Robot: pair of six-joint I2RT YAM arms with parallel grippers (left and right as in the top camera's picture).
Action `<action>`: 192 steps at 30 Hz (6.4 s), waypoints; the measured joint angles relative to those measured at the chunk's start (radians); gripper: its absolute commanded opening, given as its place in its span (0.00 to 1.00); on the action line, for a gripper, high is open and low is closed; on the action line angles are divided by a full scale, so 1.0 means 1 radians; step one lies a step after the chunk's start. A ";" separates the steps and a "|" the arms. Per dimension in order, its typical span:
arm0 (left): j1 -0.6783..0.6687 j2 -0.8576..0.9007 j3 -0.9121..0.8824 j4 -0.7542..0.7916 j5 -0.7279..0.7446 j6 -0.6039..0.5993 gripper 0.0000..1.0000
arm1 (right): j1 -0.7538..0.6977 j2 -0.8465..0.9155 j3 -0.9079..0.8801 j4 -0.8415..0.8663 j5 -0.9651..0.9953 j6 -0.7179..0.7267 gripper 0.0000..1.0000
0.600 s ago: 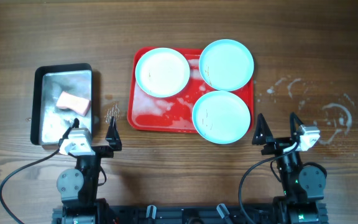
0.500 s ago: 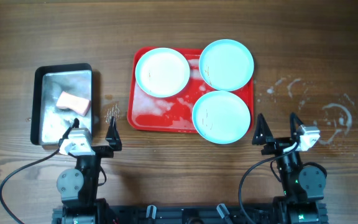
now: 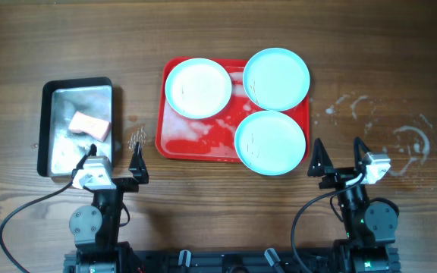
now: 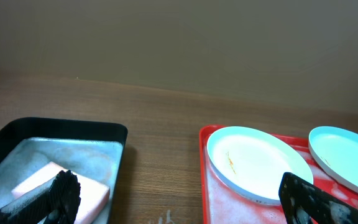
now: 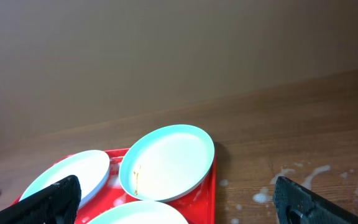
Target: Clean dirty plates on tray and stack at the side
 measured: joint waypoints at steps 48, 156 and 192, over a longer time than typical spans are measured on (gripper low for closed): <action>0.000 0.000 0.027 -0.024 0.000 -0.085 1.00 | 0.000 0.033 0.053 0.104 -0.190 0.013 1.00; 0.119 1.772 1.294 -0.830 -0.296 -0.672 0.04 | 0.340 1.818 1.599 -0.694 -0.274 0.124 0.76; -0.243 1.617 1.327 -0.574 -0.233 -0.187 0.04 | 0.489 2.194 1.599 -0.582 0.109 0.523 0.04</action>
